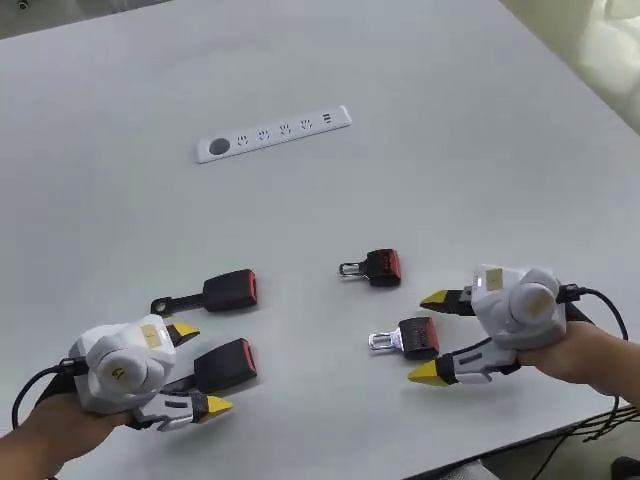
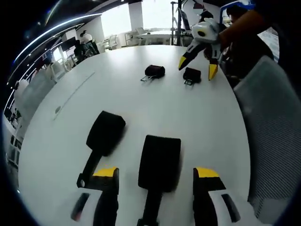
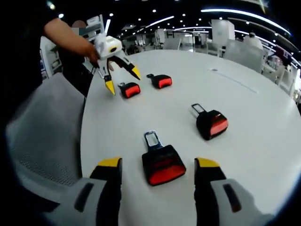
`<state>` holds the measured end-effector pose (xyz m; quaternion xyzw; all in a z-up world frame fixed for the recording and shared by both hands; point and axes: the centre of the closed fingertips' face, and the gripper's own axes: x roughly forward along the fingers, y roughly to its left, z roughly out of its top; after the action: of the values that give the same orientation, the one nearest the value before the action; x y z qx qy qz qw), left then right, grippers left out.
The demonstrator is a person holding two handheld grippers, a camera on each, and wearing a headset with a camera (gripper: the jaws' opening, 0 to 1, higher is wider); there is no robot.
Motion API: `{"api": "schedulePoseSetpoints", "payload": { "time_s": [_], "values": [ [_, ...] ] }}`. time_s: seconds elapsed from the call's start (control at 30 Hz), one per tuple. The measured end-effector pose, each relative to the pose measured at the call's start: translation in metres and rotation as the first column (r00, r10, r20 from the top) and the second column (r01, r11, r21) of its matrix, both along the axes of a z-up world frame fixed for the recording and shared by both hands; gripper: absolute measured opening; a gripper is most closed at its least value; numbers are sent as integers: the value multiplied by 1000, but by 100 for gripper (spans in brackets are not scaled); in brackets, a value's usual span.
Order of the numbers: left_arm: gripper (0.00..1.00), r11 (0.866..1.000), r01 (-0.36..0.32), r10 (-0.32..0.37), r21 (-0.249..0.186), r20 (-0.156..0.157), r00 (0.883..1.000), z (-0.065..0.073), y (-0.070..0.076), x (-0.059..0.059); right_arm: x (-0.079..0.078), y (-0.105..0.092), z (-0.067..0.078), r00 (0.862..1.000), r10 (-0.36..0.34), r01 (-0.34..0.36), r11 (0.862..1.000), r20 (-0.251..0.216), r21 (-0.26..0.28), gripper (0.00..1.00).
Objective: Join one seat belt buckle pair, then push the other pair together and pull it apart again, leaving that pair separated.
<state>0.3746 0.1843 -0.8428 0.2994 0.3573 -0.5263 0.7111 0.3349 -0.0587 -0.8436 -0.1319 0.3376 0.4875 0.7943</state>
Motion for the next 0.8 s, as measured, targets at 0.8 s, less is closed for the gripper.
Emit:
{"api": "schedulePoseSetpoints", "payload": {
  "time_s": [0.8],
  "values": [
    [33,991,130,-128,31,-58,990,-14,7,-3,-4,-6,-11,990,140,-140,986,-11,-88,39]
  ]
}}
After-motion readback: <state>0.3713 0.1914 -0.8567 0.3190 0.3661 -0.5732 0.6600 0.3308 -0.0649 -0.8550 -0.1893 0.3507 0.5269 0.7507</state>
